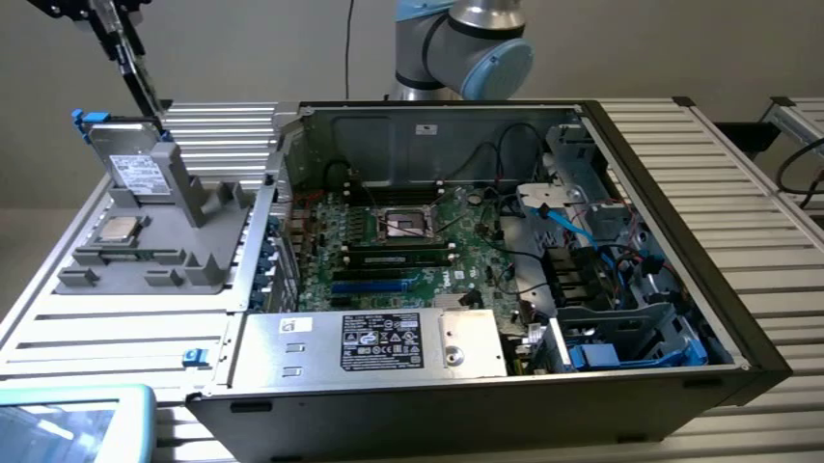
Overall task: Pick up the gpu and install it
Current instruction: 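Pick up the gpu and move the gpu toward the slot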
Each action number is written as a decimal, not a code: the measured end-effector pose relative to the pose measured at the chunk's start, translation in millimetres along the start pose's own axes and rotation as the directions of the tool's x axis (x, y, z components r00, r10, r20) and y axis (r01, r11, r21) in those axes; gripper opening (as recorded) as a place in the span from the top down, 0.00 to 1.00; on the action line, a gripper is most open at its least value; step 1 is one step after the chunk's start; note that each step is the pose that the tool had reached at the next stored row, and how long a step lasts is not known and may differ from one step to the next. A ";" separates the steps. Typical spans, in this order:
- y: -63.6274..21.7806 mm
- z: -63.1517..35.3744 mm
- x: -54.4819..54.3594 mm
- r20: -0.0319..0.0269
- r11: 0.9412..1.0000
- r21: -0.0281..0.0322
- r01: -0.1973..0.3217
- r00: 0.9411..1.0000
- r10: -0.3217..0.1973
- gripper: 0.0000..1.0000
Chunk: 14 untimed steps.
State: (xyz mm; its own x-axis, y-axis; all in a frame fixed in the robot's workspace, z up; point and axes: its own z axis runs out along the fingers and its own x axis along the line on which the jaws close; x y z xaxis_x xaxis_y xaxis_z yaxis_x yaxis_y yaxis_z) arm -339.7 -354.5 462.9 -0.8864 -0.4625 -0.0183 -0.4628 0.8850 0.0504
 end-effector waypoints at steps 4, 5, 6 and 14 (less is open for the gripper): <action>0.1 -2.4 -0.1 -0.004 0.997 -0.001 0.072 0.997 -0.072 0.73; 0.2 -3.5 -0.1 -0.004 0.996 -0.002 0.091 0.996 -0.091 0.73; 0.2 -4.5 -0.1 -0.005 0.994 -0.002 0.109 0.994 -0.109 0.73; 0.6 -11.0 -0.2 -0.012 0.968 -0.006 0.251 0.968 -0.251 0.73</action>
State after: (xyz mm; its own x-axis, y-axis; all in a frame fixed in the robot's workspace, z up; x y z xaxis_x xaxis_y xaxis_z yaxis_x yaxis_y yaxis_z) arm -339.6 -354.5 473.8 -0.7418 -0.6704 -0.0182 -0.6703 0.7403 0.0504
